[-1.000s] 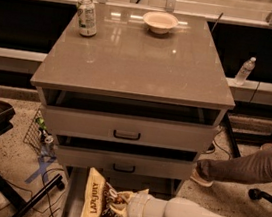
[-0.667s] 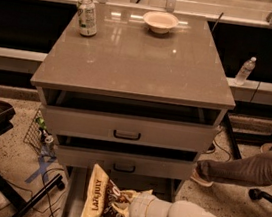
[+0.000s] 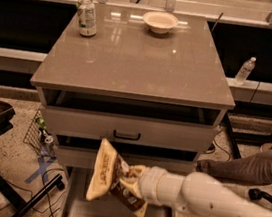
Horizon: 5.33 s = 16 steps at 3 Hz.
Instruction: Pick brown chip bag from bottom drawer and place on counter
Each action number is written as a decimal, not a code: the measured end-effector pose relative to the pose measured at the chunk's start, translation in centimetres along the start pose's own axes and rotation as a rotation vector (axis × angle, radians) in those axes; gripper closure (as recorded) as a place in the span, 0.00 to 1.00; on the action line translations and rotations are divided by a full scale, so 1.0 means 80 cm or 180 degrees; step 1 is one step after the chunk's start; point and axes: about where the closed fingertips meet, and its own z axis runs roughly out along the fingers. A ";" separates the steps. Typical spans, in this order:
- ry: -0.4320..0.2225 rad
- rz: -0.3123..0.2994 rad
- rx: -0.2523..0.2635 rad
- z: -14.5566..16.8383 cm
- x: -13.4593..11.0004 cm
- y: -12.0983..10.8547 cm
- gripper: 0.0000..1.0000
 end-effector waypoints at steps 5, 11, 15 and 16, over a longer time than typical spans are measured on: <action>0.0496 -0.1044 0.0312 -0.161 -0.310 -0.030 1.00; 0.0674 -0.0975 0.0734 -0.220 -0.379 -0.408 1.00; 0.0622 -0.0981 0.0718 -0.211 -0.385 -0.411 0.05; 0.0623 -0.0982 0.0708 -0.208 -0.384 -0.410 0.00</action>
Offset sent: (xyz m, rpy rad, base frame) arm 0.0111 0.0221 0.2672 -0.2441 -0.1782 0.1229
